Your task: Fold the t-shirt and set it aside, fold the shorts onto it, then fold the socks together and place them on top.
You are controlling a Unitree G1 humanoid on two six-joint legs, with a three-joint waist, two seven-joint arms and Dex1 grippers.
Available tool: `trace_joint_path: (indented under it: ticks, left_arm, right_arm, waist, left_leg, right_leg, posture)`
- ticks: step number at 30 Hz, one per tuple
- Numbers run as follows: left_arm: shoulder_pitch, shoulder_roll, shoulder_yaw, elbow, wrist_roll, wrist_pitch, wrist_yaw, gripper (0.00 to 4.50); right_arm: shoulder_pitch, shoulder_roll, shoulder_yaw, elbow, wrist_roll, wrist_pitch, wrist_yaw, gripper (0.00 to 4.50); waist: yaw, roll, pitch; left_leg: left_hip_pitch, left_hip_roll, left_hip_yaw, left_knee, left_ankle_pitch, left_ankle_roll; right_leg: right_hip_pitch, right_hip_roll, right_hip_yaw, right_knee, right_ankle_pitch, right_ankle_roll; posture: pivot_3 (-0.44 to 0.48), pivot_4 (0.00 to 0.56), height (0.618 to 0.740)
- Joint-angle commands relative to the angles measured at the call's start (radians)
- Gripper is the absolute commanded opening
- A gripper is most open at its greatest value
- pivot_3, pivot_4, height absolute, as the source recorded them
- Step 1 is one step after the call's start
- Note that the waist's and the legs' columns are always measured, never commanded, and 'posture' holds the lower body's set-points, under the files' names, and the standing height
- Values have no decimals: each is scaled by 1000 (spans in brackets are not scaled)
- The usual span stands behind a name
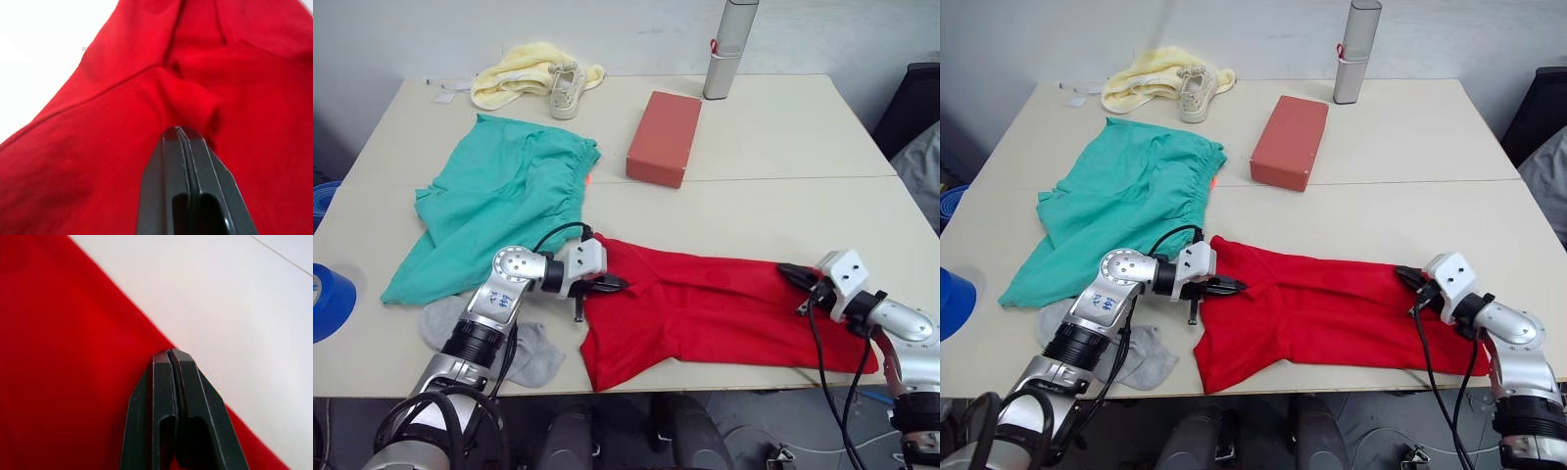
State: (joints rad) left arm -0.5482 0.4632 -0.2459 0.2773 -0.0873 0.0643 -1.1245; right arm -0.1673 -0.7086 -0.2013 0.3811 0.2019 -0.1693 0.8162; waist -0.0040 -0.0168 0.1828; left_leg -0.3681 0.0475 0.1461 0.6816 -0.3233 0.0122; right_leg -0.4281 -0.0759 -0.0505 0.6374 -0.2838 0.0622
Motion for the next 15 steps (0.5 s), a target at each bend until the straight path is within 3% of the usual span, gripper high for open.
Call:
trace_joint_path:
  ticks: [1,4,11,15]
  left_arm:
    - [16,15,5,-17,19,2,28,0]
    - [12,18,18,-35,-16,3,8,0]
    - [-57,-38,130,-82,-175,96,27,0]
    - [-63,-82,92,-39,-99,87,125,0]
  right_arm:
    - [-14,-22,-32,41,-22,-2,-50,18]
    - [-30,-32,-49,51,-10,-11,-59,18]
    - [32,-35,-117,-121,170,-15,112,18]
    - [111,-2,-23,-325,152,134,75,18]
  waist:
    - [0,0,0]
    - [-1,0,0]
    - [1,0,0]
    - [2,0,0]
  left_leg:
    - [0,0,0,0,0,0]
    - [0,0,0,0,0,0]
    - [-1,0,0,0,0,0]
    - [-1,0,-1,0,0,0]
  right_leg:
    - [0,0,0,0,0,0]
    - [0,0,0,0,0,0]
    - [0,1,-1,0,0,0]
    - [0,1,-1,0,0,0]
  posture:
    - [0,150,740]
    - [0,150,740]
    - [0,150,740]
    - [0,150,740]
